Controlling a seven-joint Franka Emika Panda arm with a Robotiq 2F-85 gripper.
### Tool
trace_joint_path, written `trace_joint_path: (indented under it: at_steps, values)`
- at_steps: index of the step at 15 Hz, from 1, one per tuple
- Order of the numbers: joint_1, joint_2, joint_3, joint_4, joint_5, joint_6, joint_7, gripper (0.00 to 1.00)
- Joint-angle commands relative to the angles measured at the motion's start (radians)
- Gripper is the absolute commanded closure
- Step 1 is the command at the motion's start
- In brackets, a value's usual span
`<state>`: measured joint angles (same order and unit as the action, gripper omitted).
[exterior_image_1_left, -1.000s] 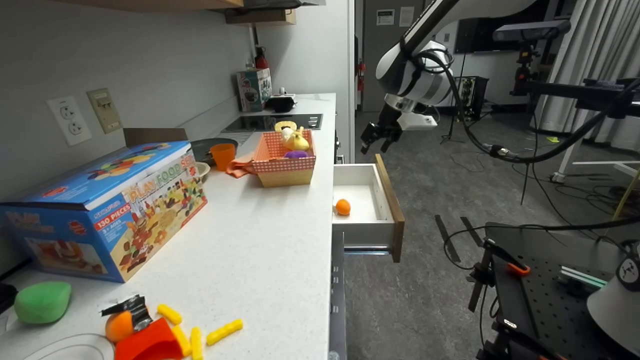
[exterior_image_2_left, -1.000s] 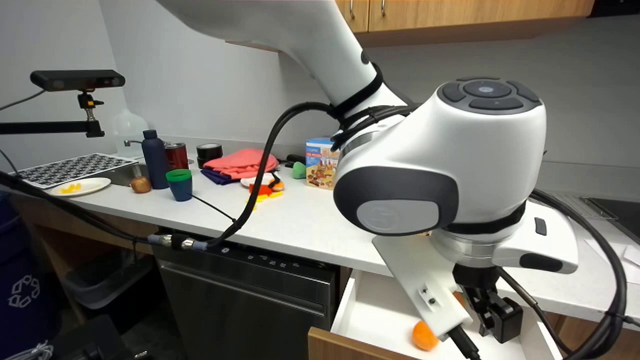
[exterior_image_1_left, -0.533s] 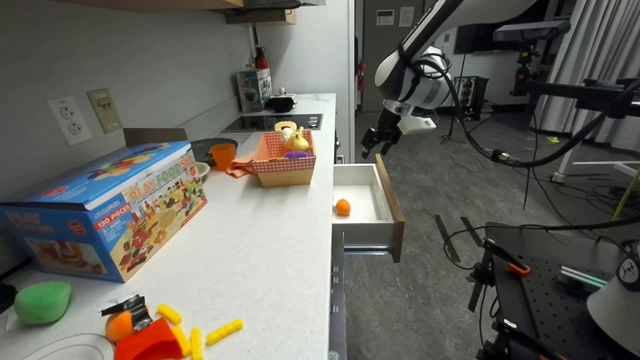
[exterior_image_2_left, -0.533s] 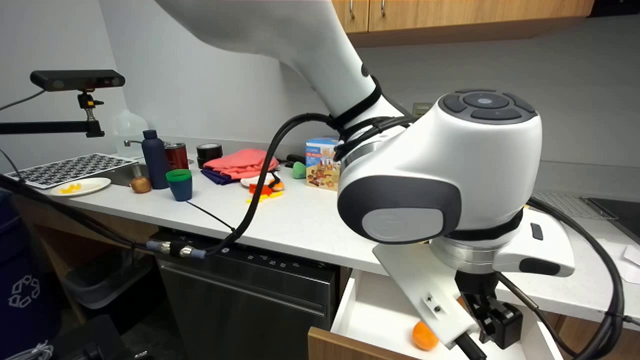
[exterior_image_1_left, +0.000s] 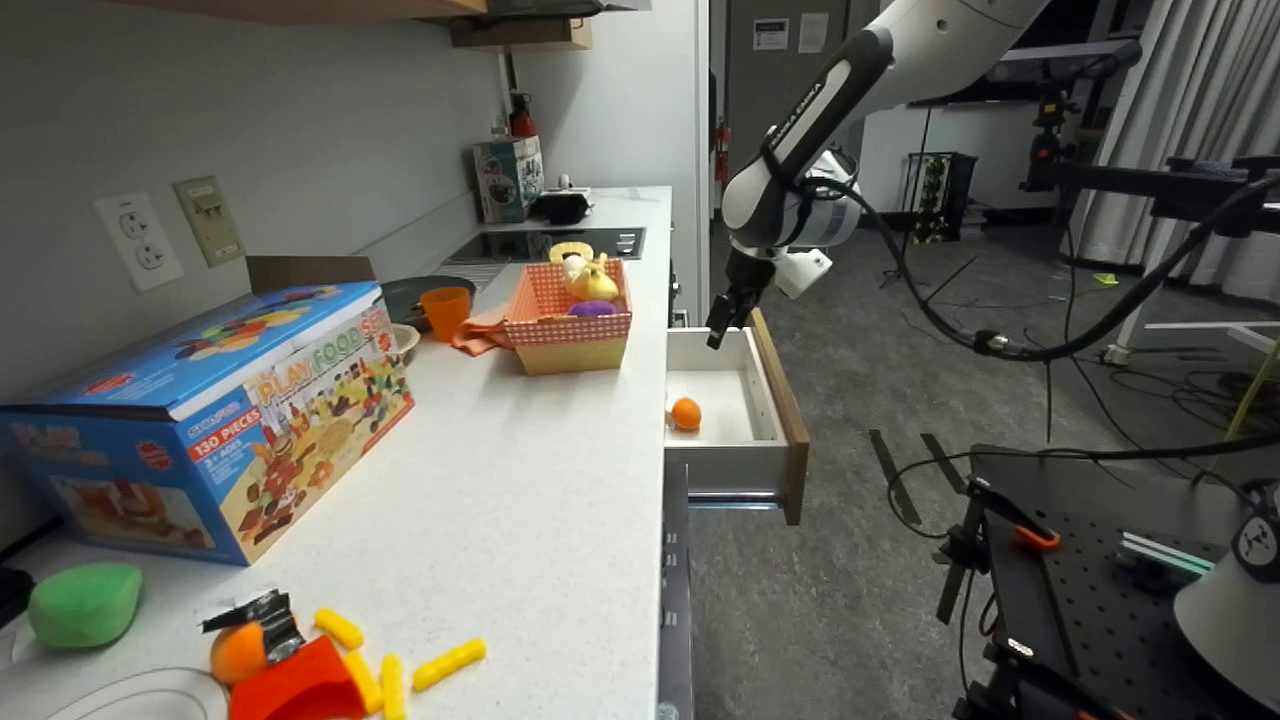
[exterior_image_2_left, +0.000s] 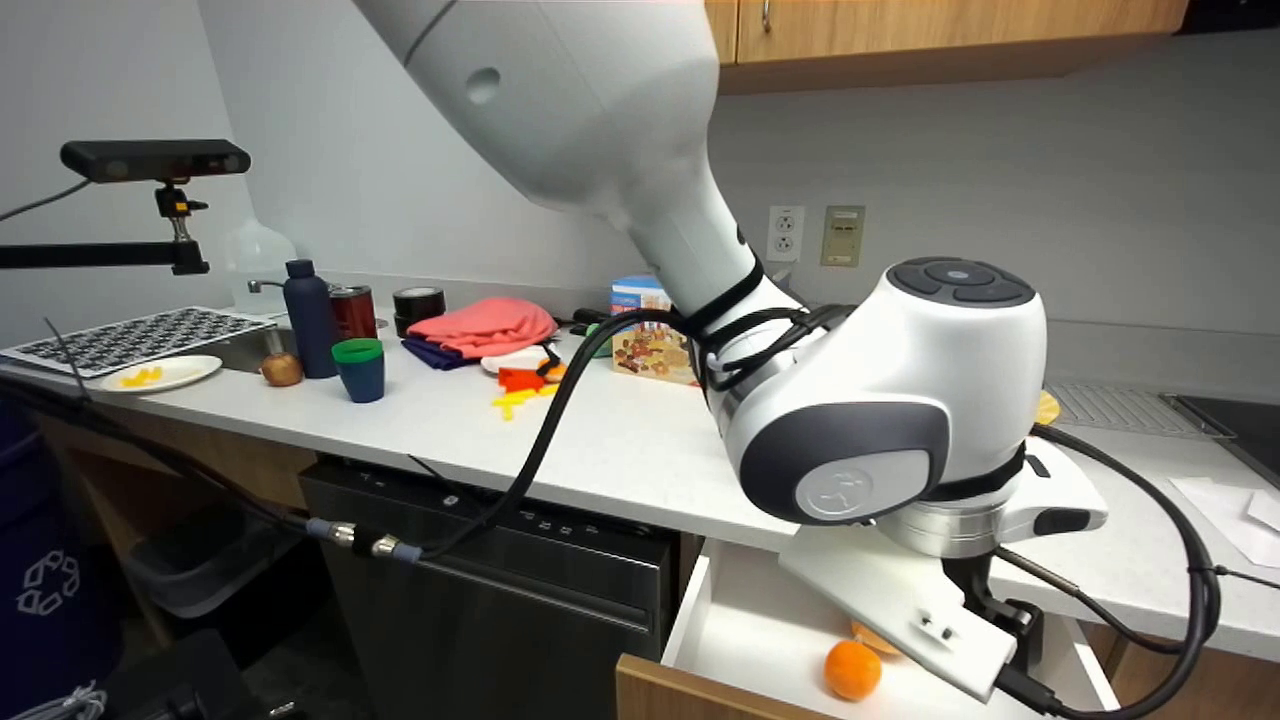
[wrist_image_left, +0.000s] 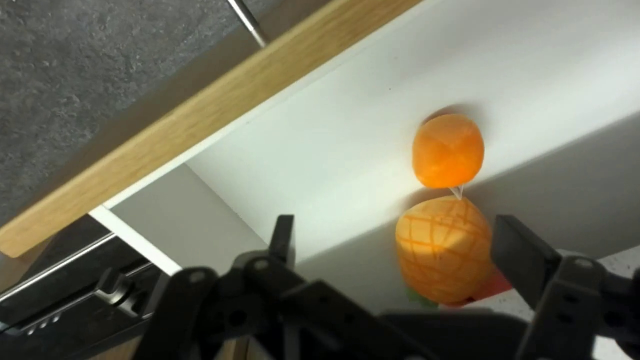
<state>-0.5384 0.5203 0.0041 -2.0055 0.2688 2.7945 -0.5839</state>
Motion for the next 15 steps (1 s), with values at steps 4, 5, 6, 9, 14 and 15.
trace_joint_path:
  at_steps: [4, 5, 6, 9, 14, 15]
  values:
    - [-0.026, 0.137, 0.025, 0.135, -0.078, -0.05, -0.075, 0.0]
    - [-0.021, 0.15, 0.016, 0.143, -0.091, -0.061, -0.069, 0.0]
    - [-0.014, 0.159, 0.005, 0.148, -0.106, -0.078, -0.06, 0.0]
    - [-0.005, 0.177, -0.02, 0.154, -0.141, -0.126, -0.047, 0.0]
    - [0.032, 0.173, -0.093, 0.146, -0.214, -0.199, -0.005, 0.0]
    - [0.036, 0.171, -0.104, 0.148, -0.228, -0.228, 0.0, 0.0]
